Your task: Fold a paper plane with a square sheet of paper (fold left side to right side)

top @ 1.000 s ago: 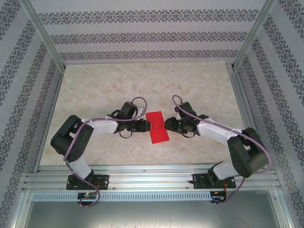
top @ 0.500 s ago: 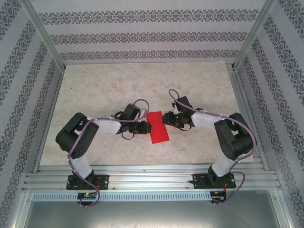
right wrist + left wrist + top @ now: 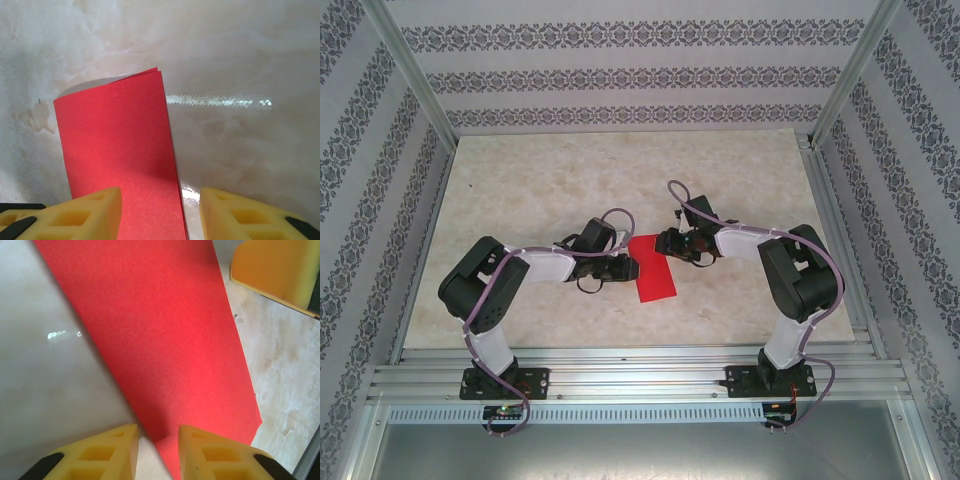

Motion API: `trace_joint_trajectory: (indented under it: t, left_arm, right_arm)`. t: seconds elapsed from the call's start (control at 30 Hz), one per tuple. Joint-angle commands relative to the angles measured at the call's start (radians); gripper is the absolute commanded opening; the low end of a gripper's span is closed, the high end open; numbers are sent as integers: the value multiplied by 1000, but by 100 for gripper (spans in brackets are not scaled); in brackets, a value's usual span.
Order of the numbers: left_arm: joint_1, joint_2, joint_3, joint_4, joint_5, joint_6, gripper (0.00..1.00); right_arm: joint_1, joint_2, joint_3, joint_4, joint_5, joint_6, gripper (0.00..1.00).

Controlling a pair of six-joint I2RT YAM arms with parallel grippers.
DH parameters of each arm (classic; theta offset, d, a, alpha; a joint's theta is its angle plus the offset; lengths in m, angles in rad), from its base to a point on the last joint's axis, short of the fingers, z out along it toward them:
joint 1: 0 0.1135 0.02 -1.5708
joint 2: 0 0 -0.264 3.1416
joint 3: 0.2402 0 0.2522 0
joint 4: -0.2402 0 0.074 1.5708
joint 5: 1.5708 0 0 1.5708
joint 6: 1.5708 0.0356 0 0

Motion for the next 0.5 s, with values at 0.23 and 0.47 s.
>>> trace_joint_trajectory:
  t: [0.23,0.47]
  left_arm:
    - [-19,48,21,2,-28,2,29]
    - [-18,53,26,-8,-32,5,29]
  right_arm:
    - [52,17,-15,28,-33,0,39]
    - [53,-19,-35,22,-25,8,38]
